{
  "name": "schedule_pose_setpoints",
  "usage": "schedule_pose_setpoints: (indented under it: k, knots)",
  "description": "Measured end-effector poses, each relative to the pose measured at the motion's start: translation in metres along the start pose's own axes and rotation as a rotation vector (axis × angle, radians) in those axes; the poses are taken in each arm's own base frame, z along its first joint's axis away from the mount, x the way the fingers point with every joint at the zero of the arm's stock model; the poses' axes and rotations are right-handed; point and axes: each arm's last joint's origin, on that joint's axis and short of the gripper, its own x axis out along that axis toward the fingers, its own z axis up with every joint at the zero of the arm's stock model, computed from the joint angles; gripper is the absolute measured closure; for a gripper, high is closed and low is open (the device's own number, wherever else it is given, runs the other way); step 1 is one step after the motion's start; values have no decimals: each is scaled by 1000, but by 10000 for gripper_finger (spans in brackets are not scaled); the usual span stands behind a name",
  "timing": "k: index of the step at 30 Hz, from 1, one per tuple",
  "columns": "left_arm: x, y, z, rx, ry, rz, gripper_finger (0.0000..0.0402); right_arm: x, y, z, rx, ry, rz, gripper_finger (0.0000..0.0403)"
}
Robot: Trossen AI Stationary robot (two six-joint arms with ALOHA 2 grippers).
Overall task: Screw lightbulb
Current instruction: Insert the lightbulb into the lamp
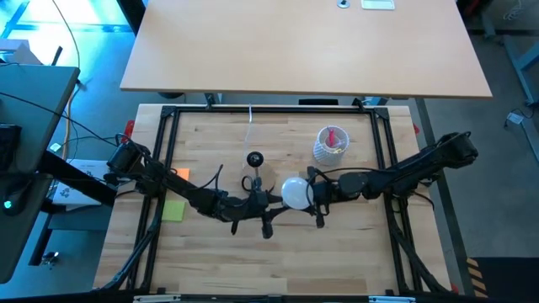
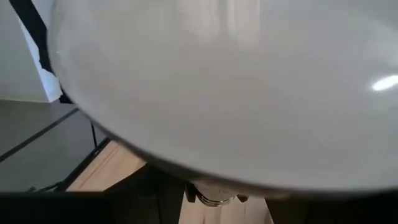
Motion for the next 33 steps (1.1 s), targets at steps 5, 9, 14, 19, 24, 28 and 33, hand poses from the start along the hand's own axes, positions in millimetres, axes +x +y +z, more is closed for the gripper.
schedule_pose_setpoints:
  k: [5,9,14,19,24,28,33]
  knots:
    - [-2,-1,-3,8,11,27,307,-2,6,-6,38,68,-53,223]
    - [-4,-4,-2,9,-10,56,307,-6,23,-13,42,131,-100,223]
    - [-5,-4,-2,9,-13,56,307,-12,39,-20,33,185,-175,222]
    - [-9,-11,2,22,-62,54,307,-25,58,-33,55,283,-272,222]
    - [-14,-18,7,18,-110,24,307,-32,76,-41,29,297,-293,222]
    - [-20,-25,7,3,-131,40,307,-29,83,-53,-34,338,-275,222]
    - [-35,-37,9,69,-147,96,307,-9,79,-69,-39,321,-269,222]
